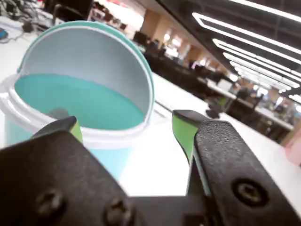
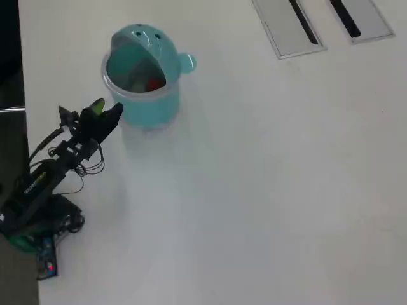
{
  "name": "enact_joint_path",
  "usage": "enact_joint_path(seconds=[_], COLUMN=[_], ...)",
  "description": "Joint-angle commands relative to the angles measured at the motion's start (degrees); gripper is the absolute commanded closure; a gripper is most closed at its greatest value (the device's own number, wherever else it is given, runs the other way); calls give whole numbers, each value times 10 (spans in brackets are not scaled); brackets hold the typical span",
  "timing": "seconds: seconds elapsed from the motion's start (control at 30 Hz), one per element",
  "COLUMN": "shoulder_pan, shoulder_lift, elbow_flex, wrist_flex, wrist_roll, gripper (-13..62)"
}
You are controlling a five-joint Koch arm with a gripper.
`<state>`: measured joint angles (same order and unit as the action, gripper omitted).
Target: Grasp RGB lego blocks and put them in the bin one by one.
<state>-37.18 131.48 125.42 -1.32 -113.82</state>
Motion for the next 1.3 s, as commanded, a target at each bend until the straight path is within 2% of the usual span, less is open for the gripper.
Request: enact_joint_path(seconds=[0.0, 0.23, 0.57, 1.13, 1.27], shoulder_pan=[4, 40, 176, 271, 294], shoulder_lift=[43, 41, 39, 39, 38], elbow_flex=[-23, -31, 13, 90, 141], wrist_flex=[-15, -16, 45, 43, -16], wrist_roll=[24, 62, 114, 320, 381], gripper=[134, 144, 147, 139, 137])
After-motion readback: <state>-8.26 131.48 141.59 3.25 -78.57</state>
